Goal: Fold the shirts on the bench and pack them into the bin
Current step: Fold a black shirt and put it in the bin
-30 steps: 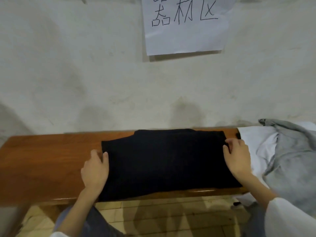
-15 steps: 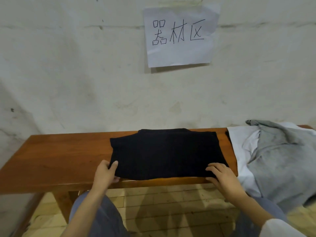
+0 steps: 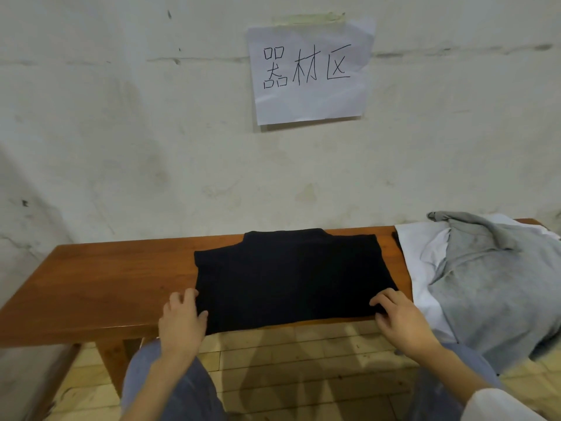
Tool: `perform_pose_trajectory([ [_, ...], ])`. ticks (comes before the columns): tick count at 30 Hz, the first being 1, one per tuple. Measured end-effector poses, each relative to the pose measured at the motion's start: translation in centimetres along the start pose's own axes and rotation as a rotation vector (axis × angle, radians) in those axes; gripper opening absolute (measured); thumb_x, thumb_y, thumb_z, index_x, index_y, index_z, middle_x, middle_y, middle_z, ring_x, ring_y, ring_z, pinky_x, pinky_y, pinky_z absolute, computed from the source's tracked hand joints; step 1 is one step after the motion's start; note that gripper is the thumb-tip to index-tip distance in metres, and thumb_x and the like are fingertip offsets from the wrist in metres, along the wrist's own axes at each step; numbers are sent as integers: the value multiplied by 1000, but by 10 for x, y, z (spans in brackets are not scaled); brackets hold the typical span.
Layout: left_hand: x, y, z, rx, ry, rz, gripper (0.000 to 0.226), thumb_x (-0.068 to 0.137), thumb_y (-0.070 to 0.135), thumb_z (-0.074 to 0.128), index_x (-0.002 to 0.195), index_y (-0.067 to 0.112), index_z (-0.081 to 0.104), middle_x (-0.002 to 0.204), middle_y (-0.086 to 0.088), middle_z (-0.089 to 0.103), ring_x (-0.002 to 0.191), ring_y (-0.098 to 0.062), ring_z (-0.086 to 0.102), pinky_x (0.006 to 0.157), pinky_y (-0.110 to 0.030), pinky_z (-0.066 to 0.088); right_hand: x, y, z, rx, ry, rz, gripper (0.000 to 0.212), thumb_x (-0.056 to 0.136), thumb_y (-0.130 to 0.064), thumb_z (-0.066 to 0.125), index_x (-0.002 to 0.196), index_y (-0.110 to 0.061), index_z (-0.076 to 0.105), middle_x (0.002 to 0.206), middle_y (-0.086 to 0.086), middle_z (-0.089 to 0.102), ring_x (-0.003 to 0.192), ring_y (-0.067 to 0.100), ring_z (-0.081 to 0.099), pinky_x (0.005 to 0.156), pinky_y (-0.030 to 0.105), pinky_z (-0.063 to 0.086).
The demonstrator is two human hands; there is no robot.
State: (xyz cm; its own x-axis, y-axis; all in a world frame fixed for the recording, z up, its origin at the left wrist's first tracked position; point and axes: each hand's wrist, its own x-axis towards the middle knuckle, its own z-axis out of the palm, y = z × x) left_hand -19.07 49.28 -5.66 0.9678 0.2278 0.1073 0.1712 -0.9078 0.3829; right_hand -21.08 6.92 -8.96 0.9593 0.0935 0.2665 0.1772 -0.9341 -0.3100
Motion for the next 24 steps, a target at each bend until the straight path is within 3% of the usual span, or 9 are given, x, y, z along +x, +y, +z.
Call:
perform_pose_trajectory([
  [3,-13,13,21,51,86,364,34,66,22,84,89,19,60,96,-2,55,85,-22,55,67,-32,42,-2,-5,1,-128,-32,-54,49,60,-31,84,104,-24,63,102,-7,58,87,14,58,70,25,47],
  [5,-16,18,33,127,1,497,52,49,39,90,85,22,57,94,1,55,83,-20,56,66,-33,45,0,-6,4,-185,-40,-47,60,45,-16,89,99,-23,63,97,-4,59,81,17,60,63,26,48],
  [7,-17,20,38,233,-52,493,65,36,31,93,88,22,56,95,-2,56,82,-22,58,67,-36,49,5,-5,8,-173,-20,-4,55,46,-2,86,92,-22,63,91,-3,59,75,18,58,58,26,46],
  [10,-14,15,38,277,-21,487,72,26,-8,82,89,19,61,91,-3,56,76,-23,58,59,-33,48,10,-3,9,-85,2,77,25,75,-3,74,93,-19,69,92,-3,62,80,18,58,61,28,47],
  [15,1,9,23,226,-20,498,60,28,-19,72,73,19,60,71,4,53,57,-15,52,43,-17,26,10,-20,1,124,138,212,17,91,-7,58,101,-17,69,98,-3,62,84,13,58,67,15,39],
  [17,6,9,14,163,47,469,53,30,-23,71,66,15,61,61,3,53,49,-17,52,39,-17,22,15,-33,-8,244,279,302,18,92,-4,54,102,-15,65,102,-1,60,85,11,54,69,14,37],
  [21,5,22,-15,-76,305,324,35,55,-24,64,69,8,61,63,-2,56,56,-20,51,46,-31,43,27,-55,-35,393,567,333,18,91,2,50,101,-10,59,99,2,56,90,14,49,78,26,38],
  [24,0,36,-38,-188,490,277,34,59,-26,58,67,7,55,64,-4,52,62,-19,43,55,-28,31,29,-66,-50,435,688,324,18,94,0,45,103,-10,57,100,-3,52,94,11,45,82,28,37],
])
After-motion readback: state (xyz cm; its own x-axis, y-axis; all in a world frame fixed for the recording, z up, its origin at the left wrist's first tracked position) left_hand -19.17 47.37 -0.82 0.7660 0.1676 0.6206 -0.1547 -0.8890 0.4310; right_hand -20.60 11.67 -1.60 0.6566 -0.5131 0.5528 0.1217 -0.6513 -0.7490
